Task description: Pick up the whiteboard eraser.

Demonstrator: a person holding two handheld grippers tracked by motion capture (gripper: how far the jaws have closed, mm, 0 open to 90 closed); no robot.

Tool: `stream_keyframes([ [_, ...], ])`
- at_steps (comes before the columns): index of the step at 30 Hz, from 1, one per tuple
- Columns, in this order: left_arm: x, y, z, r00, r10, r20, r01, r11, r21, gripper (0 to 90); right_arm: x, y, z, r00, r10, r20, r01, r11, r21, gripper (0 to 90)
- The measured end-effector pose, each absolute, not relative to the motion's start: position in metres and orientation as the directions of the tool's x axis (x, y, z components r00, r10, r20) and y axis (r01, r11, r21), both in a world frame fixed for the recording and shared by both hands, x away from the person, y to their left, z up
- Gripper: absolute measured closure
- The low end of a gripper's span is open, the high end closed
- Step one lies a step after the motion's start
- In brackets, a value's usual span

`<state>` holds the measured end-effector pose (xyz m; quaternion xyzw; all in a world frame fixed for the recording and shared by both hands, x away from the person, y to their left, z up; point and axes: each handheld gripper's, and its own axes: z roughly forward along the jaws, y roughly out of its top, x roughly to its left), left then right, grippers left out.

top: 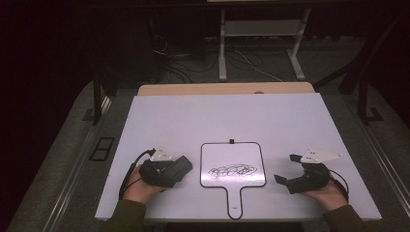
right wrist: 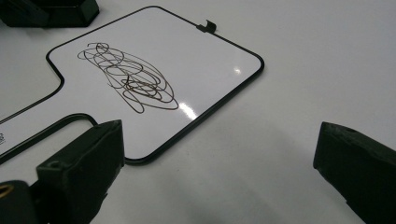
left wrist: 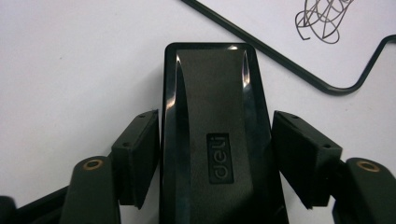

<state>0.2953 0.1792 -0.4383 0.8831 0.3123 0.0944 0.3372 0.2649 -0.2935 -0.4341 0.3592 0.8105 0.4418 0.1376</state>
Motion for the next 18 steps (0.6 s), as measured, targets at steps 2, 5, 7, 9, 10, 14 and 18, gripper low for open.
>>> stream_keyframes([
  [2, 0.2951, 0.1789, -0.439, 0.785, 0.618, -0.043, 0.491, -0.579, 0.651, 33.2, 0.265, -0.2937, -0.434, -0.704, 0.704, 0.094, 0.46, 0.351, 0.815, 1.0],
  [5, 0.2954, 0.179, -0.4389, 0.786, 0.617, -0.041, 0.491, -0.582, 0.648, 35.1, 0.2652, -0.2938, -0.4341, -0.704, 0.704, 0.093, 0.46, 0.352, 0.815, 1.0],
  [7, 0.2955, 0.1791, -0.4386, 0.783, 0.621, -0.041, 0.495, -0.581, 0.646, 36.9, 0.2652, -0.2937, -0.4342, -0.705, 0.703, 0.093, 0.46, 0.353, 0.815, 1.0],
  [9, 0.2956, 0.1791, -0.4389, 0.783, 0.62, -0.042, 0.495, -0.582, 0.645, 37.4, 0.2652, -0.2938, -0.4342, -0.703, 0.704, 0.095, 0.461, 0.351, 0.815, 1.0],
  [10, 0.2956, 0.179, -0.4391, 0.783, 0.621, -0.043, 0.496, -0.581, 0.645, 37.5, 0.2652, -0.2939, -0.4341, -0.703, 0.705, 0.095, 0.461, 0.349, 0.815, 1.0],
  [14, 0.2955, 0.1783, -0.4387, 0.781, 0.623, -0.043, 0.5, -0.583, 0.64, 37.8, 0.2652, -0.2941, -0.434, -0.702, 0.706, 0.096, 0.461, 0.348, 0.816, 1.0],
  [18, 0.2958, 0.1787, -0.4383, 0.78, 0.625, -0.042, 0.503, -0.585, 0.637, 38.3, 0.2653, -0.2941, -0.434, -0.702, 0.706, 0.097, 0.462, 0.348, 0.816, 1.0],
])
